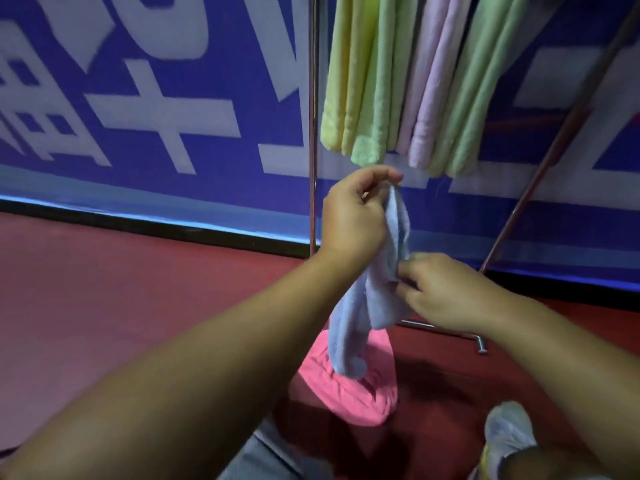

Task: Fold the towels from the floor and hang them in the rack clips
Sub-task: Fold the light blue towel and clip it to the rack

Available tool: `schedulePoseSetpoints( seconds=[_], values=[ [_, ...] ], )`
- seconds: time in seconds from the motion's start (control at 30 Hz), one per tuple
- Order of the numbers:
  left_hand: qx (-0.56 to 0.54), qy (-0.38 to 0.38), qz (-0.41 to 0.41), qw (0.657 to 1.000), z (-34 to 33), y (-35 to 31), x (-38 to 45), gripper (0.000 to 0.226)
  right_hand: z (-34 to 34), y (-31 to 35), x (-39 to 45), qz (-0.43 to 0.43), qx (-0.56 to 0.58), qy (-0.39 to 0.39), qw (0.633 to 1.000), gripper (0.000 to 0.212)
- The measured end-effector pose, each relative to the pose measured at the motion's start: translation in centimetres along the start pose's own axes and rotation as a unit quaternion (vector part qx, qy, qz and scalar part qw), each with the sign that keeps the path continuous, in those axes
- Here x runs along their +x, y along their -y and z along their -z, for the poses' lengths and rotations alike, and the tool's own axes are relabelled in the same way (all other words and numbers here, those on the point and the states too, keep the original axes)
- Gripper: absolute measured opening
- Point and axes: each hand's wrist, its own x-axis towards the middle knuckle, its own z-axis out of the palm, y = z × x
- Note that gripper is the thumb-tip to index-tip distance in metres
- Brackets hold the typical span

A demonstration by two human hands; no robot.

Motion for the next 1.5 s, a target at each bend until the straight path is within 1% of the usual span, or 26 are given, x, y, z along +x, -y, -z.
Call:
schedulePoseSetpoints(
  seconds=[0.1, 0.17, 0.2, 0.23, 0.27, 0.33, 0.4, 0.5, 0.57, 0.67, 0.73, 0.8, 0.87, 0.93, 1.0, 1.1, 1.2, 1.27, 1.33, 1.37, 1.47, 1.5],
  values=[
    [0.027, 0.040, -0.047, 0.998, -0.1, -3.9, 0.5, 0.032, 3.5, 1.2, -0.8, -0.048, -0.039, 0.045, 0.997, 0.022],
    [0.045, 0.055, -0.074, 0.995, 0.1, -6.2, 1.0, 0.032, 5.4, 1.5, -1.4, -0.067, -0.100, 0.062, 0.991, 0.026],
    [0.052, 0.055, -0.085, 0.994, 0.2, -7.2, 1.2, 0.032, 6.4, 1.7, -1.9, -0.070, -0.135, 0.057, 0.987, 0.028],
    [0.057, 0.052, -0.091, 0.993, 0.3, -8.2, 1.4, 0.032, 7.3, 1.8, -2.4, -0.069, -0.160, 0.035, 0.984, 0.027],
    [0.059, 0.046, -0.094, 0.993, 0.5, -9.0, 1.5, 0.032, 8.2, 1.9, -2.9, -0.062, -0.171, -0.004, 0.983, 0.025],
    [0.048, 0.030, -0.086, 0.995, 0.9, -10.3, 1.7, 0.033, 9.8, 2.3, -3.7, -0.044, -0.181, -0.094, 0.978, 0.031],
    [0.027, 0.007, -0.076, 0.997, 1.5, -11.2, 2.0, 0.035, 10.9, 2.6, -4.4, -0.008, -0.197, -0.169, 0.966, 0.033],
    [-0.003, -0.022, -0.067, 0.997, 2.4, -12.3, 2.3, 0.036, 12.2, 3.6, -5.6, 0.034, -0.187, -0.245, 0.951, 0.031],
    [-0.009, -0.053, -0.051, 0.997, 3.0, -13.0, 2.3, 0.037, 12.9, 4.0, -6.4, 0.046, -0.158, -0.285, 0.944, 0.033],
    [-0.028, -0.081, 0.004, 0.996, 3.5, -14.6, 2.0, 0.034, 13.6, 4.9, -7.1, 0.051, -0.122, -0.328, 0.935, 0.038],
    [-0.036, -0.075, 0.037, 0.996, 3.7, -15.8, 1.9, 0.033, 14.0, 5.7, -7.5, 0.065, -0.109, -0.356, 0.926, 0.037],
    [-0.023, -0.064, 0.035, 0.997, 4.1, -16.7, 1.9, 0.033, 14.7, 6.5, -7.9, 0.091, -0.095, -0.387, 0.913, 0.030],
    [-0.008, -0.057, 0.021, 0.998, 4.5, -17.4, 2.0, 0.033, 15.2, 7.2, -8.2, 0.136, -0.086, -0.411, 0.897, 0.025],
    [0.009, -0.043, 0.005, 0.999, 4.7, -17.9, 2.1, 0.034, 15.7, 7.7, -8.7, 0.197, -0.088, -0.410, 0.886, 0.025],
    [0.020, -0.027, -0.009, 0.999, 4.7, -18.3, 2.3, 0.034, 16.1, 8.3, -9.3, 0.240, -0.057, -0.398, 0.884, 0.027],
    [0.023, 0.000, -0.006, 1.000, 4.8, -18.9, 2.4, 0.035, 16.8, 8.9, -10.1, 0.253, -0.024, -0.360, 0.898, 0.021],
    [0.030, 0.017, -0.015, 0.999, 4.9, -19.5, 2.6, 0.033, 17.5, 8.9, -10.0, 0.239, -0.070, -0.304, 0.920, 0.016],
    [0.018, 0.006, -0.016, 1.000, 4.9, -19.7, 2.9, 0.035, 18.0, 8.1, -9.7, 0.202, -0.087, -0.310, 0.925, 0.011],
    [0.022, -0.009, -0.019, 1.000, 5.1, -19.6, 3.4, 0.035, 18.0, 7.2, -9.8, 0.151, -0.036, -0.348, 0.925, 0.007],
    [0.036, -0.013, -0.025, 0.999, 5.3, -19.3, 3.6, 0.033, 17.7, 6.9, -9.9, 0.124, -0.004, -0.371, 0.920, 0.009],
    [0.097, 0.002, -0.044, 0.994, 5.7, -18.7, 3.5, 0.021, 16.7, 6.2, -9.8, 0.040, 0.118, -0.388, 0.913, 0.022],
    [0.113, 0.017, -0.048, 0.992, 5.9, -18.6, 3.4, 0.023, 16.6, 6.0, -9.7, 0.020, 0.161, -0.391, 0.906, 0.025]
  ],
)
